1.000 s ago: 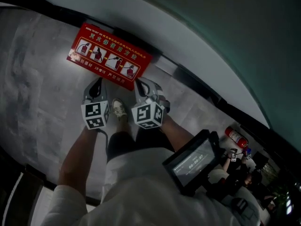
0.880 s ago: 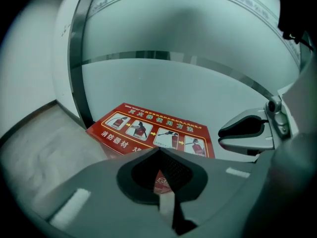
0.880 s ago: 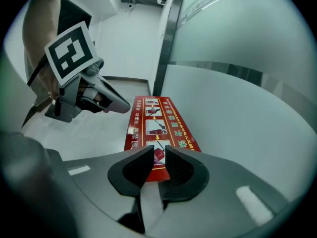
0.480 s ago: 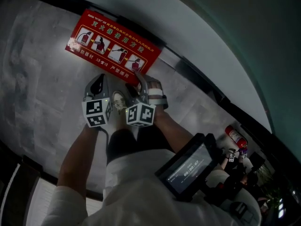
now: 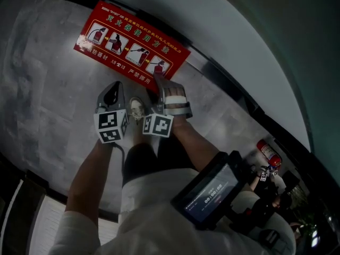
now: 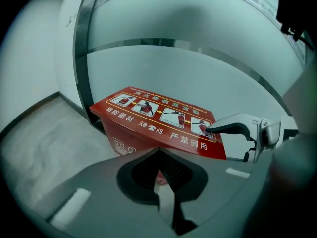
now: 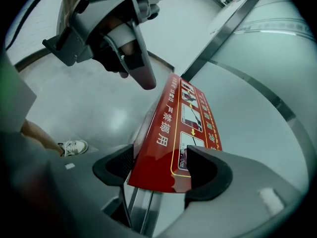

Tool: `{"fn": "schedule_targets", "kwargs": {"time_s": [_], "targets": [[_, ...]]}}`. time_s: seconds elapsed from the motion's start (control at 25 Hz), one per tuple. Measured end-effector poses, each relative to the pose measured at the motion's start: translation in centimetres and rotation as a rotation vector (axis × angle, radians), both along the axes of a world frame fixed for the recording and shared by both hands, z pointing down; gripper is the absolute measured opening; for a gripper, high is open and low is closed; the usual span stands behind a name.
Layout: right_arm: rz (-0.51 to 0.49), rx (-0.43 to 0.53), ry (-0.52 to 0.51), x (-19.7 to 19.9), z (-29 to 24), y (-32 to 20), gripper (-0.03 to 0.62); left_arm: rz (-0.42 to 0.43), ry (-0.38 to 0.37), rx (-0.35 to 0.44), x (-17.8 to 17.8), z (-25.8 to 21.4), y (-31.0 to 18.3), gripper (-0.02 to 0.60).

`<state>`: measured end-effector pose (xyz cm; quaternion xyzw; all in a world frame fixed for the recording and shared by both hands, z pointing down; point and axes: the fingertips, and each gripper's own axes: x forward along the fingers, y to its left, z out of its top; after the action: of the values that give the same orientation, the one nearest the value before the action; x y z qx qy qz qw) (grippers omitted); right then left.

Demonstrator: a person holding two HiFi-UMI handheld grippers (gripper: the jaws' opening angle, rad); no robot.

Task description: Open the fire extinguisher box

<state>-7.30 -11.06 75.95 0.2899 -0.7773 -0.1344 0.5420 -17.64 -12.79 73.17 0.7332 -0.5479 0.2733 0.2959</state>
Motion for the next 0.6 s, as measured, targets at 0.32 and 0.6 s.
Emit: {"fn": "schedule_targets", "kwargs": {"time_s": [0.32, 0.6], "targets": [[0.009, -0.038, -0.022, 0.1, -1.0, 0.3, 0.339, 0.004, 0.000, 0.020, -0.7, -0.4, -0.7, 0.003], [0.013, -0.024, -0.055, 0.0, -3.8, 0.4, 0.301, 0.005, -0.005, 0.046, -1.2, -1.8, -0.7, 0.003]]}}
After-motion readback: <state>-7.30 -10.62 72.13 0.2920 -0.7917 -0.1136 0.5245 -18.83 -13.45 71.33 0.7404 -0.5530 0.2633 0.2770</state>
